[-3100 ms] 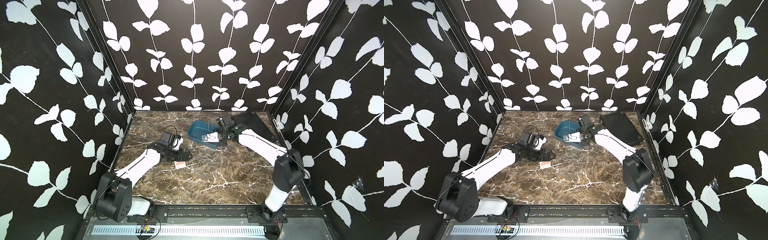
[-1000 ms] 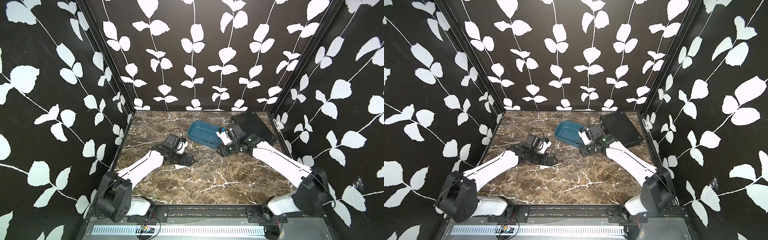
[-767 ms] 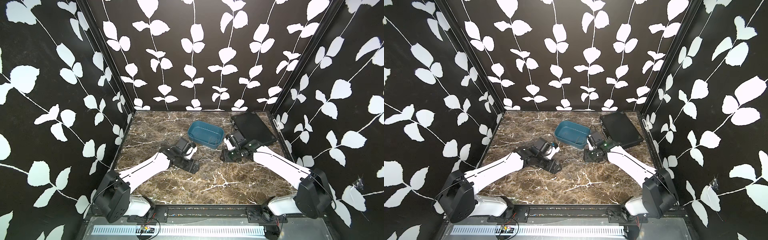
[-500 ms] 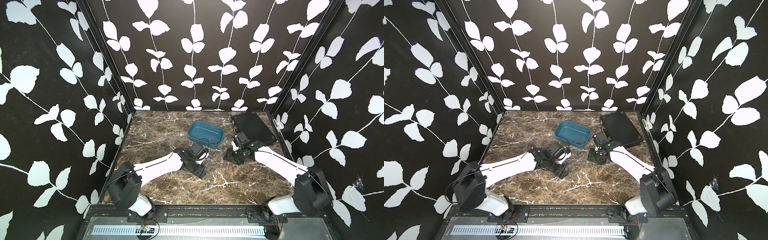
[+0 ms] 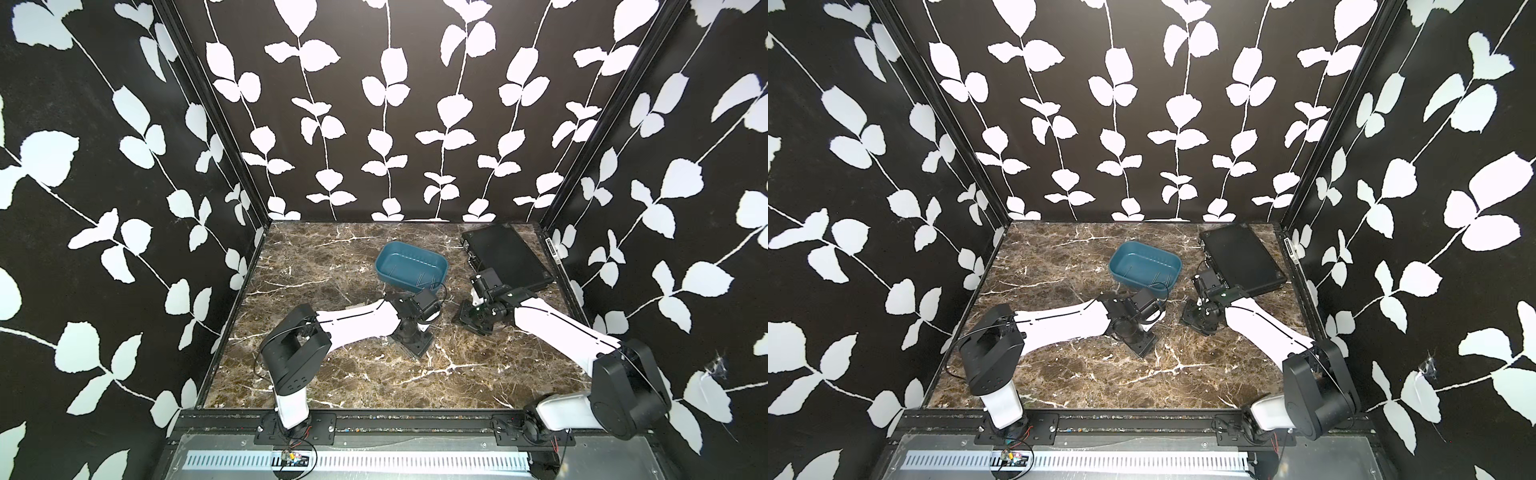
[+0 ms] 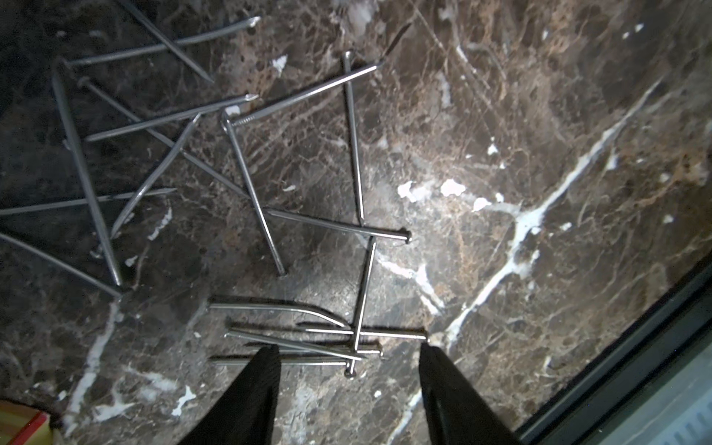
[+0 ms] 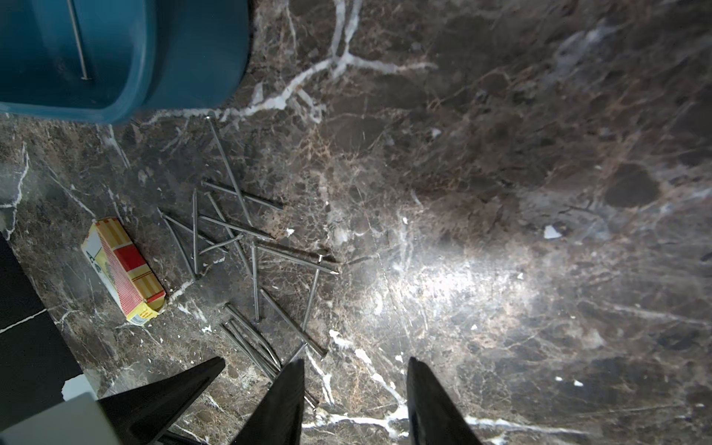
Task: Put the nails on the desktop into the storage box
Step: Pick up the nail from the center of the board.
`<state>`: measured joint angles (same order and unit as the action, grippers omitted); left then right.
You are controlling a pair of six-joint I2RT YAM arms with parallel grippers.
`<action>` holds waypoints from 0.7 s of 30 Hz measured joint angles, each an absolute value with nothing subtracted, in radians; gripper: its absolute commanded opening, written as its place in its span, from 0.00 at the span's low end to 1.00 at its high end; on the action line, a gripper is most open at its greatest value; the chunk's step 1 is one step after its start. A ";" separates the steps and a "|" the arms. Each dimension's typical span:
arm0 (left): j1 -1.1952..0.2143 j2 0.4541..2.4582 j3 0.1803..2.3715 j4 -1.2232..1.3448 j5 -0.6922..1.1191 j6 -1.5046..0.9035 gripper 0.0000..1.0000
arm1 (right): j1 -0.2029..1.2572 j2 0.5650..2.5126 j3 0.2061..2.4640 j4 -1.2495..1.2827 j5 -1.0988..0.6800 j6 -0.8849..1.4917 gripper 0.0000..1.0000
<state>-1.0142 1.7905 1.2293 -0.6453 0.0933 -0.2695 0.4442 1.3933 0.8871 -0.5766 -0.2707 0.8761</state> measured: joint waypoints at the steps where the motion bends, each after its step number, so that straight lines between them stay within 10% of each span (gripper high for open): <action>1: -1.014 1.798 1.229 -0.645 0.093 -0.271 0.55 | 0.443 1.393 0.887 -0.576 -0.270 0.876 0.46; 21: -1.071 1.908 1.293 -0.646 0.061 -0.268 0.34 | 0.438 1.320 0.812 -0.553 -0.282 0.891 0.46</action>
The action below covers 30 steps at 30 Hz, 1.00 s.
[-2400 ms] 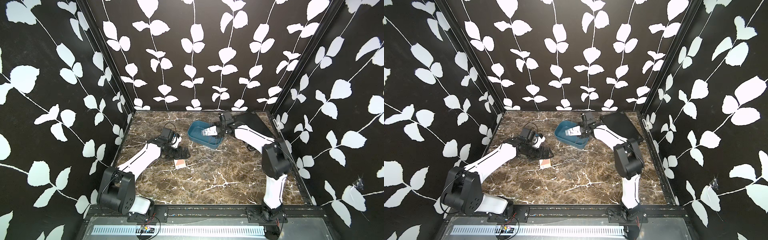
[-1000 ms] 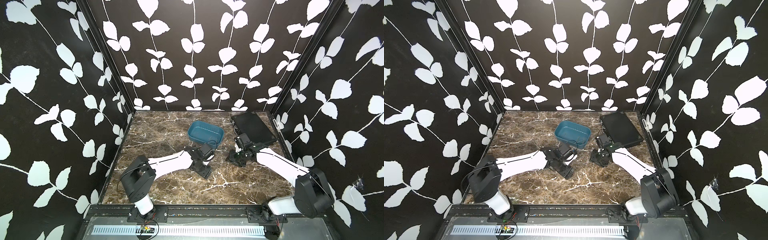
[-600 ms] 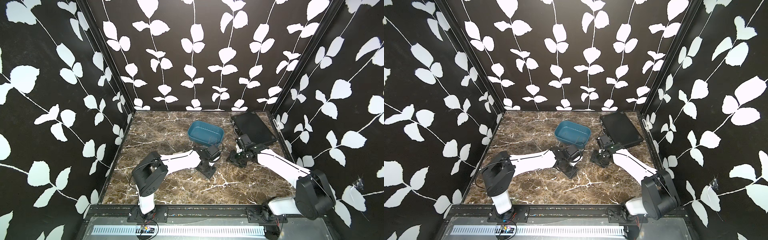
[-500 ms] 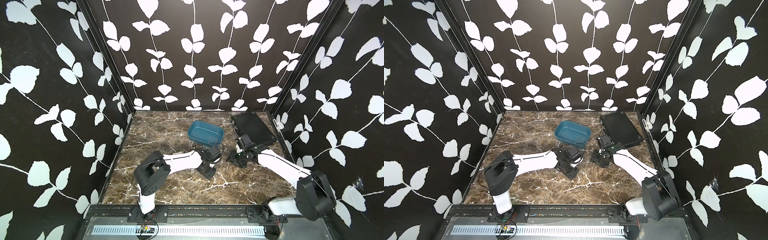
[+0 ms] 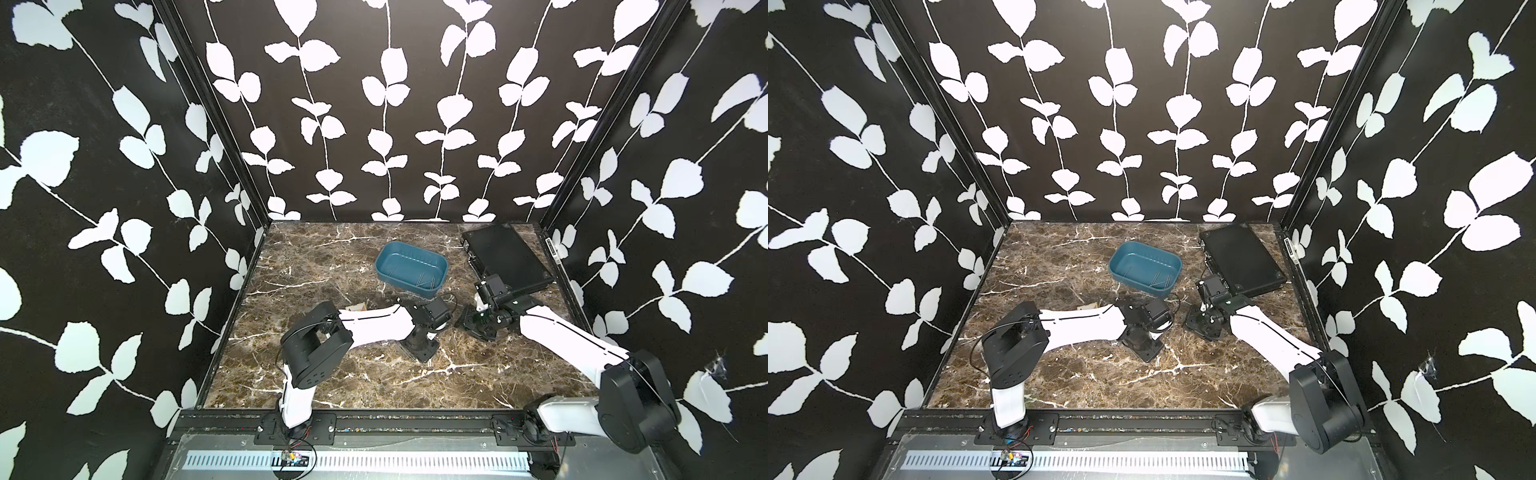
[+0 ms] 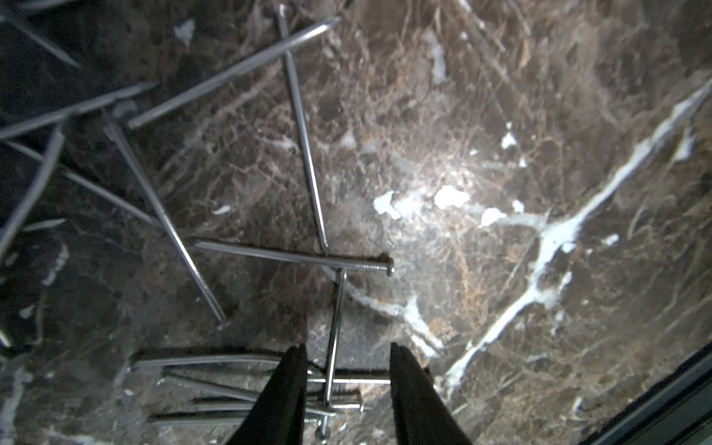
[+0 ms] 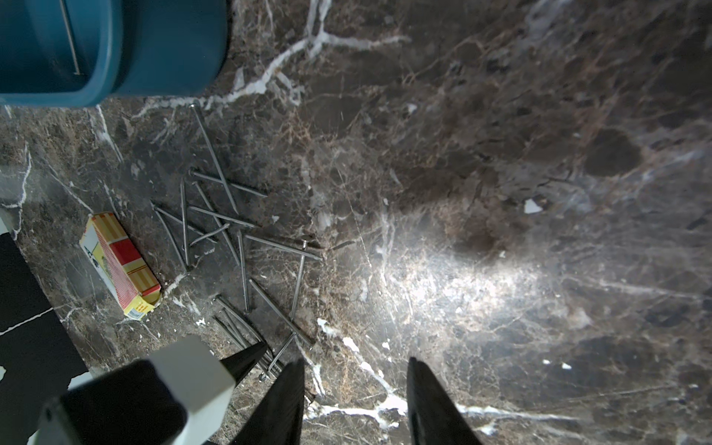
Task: Put the nails on the desktop into the storage box
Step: Pick up the nail from the center of the board.
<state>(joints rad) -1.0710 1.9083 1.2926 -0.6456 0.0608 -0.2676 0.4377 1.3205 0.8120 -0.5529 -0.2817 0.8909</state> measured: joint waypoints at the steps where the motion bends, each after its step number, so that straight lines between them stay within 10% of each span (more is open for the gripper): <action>1: -1.071 1.914 1.299 -0.646 0.058 -0.267 0.33 | 0.438 1.318 0.812 -0.552 -0.282 0.891 0.46; 19: -1.070 1.958 1.325 -0.666 0.014 -0.250 0.01 | 0.431 1.342 0.812 -0.519 -0.305 0.882 0.46; 30: -1.070 1.985 1.376 -0.718 0.025 -0.241 0.00 | 0.431 1.370 0.812 -0.509 -0.307 0.881 0.46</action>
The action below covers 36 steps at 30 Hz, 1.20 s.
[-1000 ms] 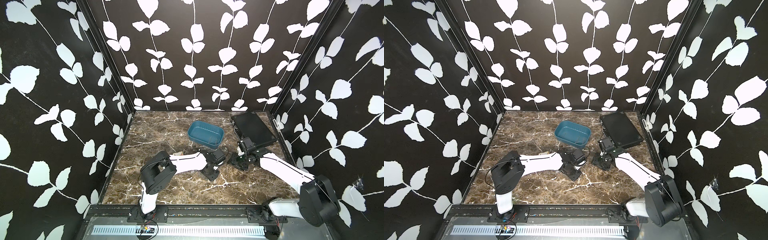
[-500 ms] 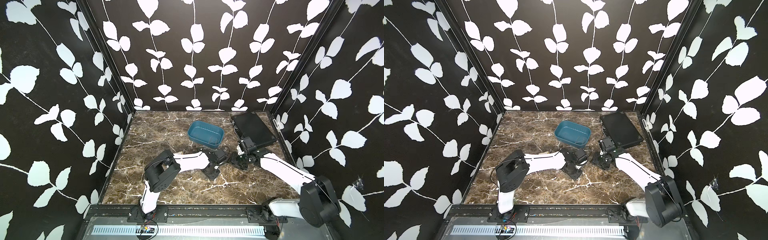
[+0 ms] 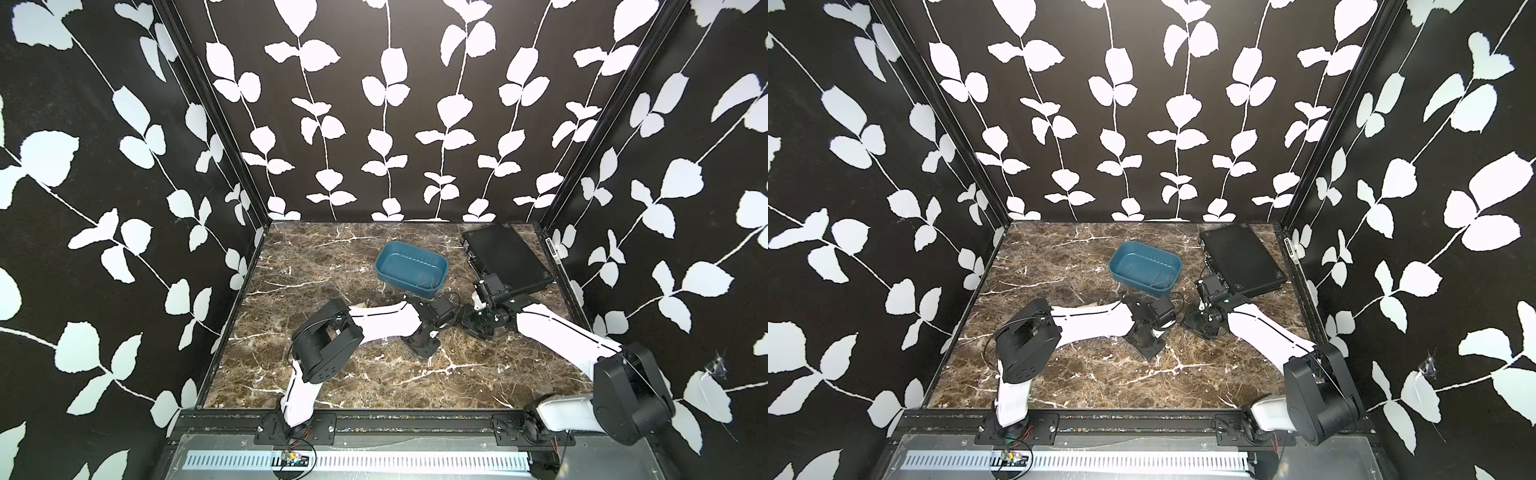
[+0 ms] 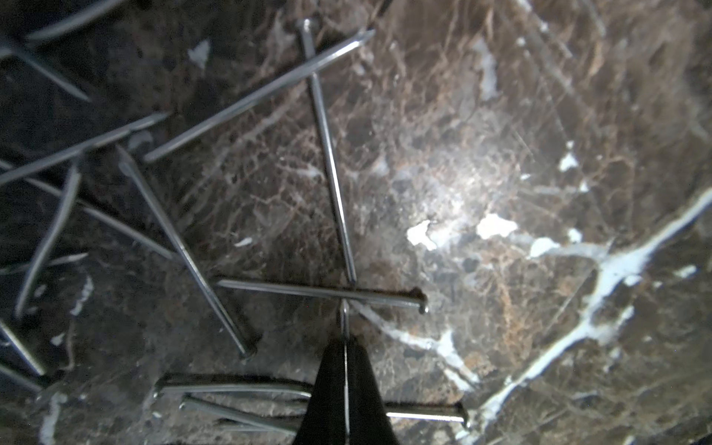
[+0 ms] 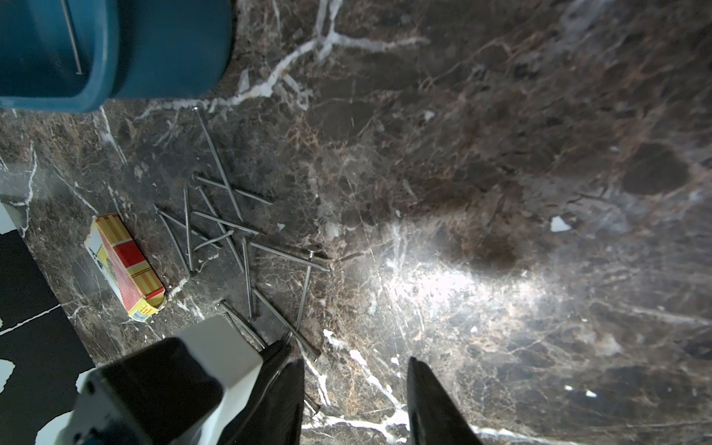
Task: Put the nails on the desktop into the storage box
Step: Pick up the nail from the center of the board.
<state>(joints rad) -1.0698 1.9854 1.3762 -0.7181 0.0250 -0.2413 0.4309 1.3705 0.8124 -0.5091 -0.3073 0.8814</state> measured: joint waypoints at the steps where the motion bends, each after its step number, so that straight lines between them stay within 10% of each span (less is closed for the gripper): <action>1: -1.070 1.989 1.383 -0.724 0.029 -0.241 0.00 | 0.430 1.372 0.812 -0.509 -0.307 0.881 0.46; 19: -1.039 1.943 1.472 -0.727 0.214 -0.297 0.00 | 0.416 1.374 0.812 -0.506 -0.299 0.861 0.46; 36: -0.693 1.881 1.737 -0.760 0.187 -0.293 0.00 | 0.405 1.450 0.958 -0.530 -0.320 0.779 0.46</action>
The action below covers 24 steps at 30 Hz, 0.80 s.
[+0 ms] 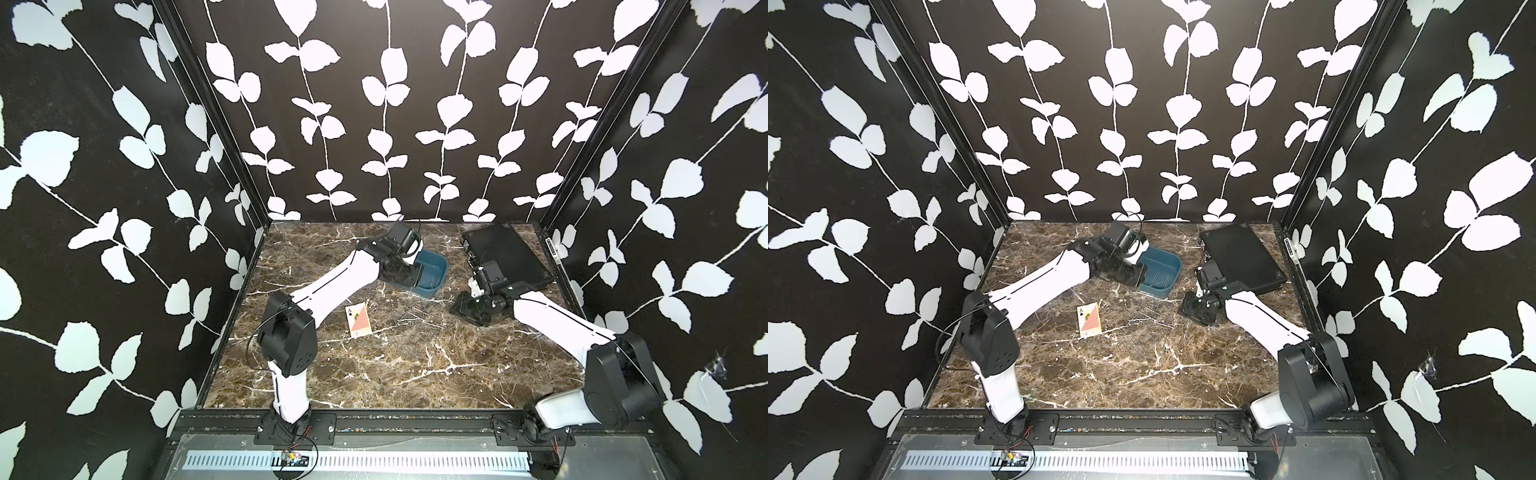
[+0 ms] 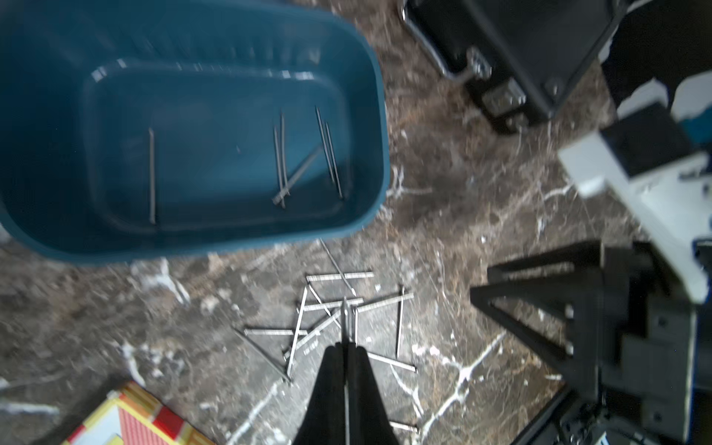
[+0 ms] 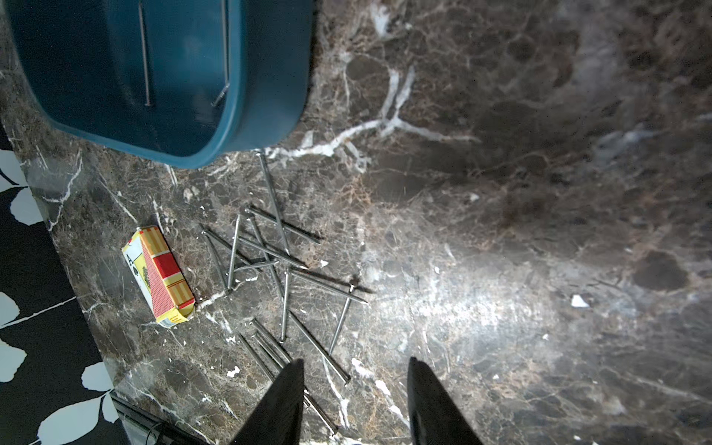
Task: Put the nails on the desktop into the storage box
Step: Place the nail in the storage box.
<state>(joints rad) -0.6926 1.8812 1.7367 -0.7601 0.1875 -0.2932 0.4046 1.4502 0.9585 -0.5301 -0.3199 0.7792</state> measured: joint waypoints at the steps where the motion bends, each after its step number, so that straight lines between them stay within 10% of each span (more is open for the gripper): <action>1: -0.682 1.905 1.764 -0.760 0.189 -0.290 0.00 | 0.405 1.452 0.967 -0.537 -0.320 0.773 0.46; 24: -0.624 2.351 2.086 -0.768 0.256 -0.241 0.00 | 0.405 1.403 1.058 -0.712 -0.274 0.654 0.50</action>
<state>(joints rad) -0.6243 2.3512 2.0861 -0.7685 0.2558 -0.2413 0.4046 1.4033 1.0580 -0.7116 -0.2745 0.6537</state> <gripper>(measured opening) 0.048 0.498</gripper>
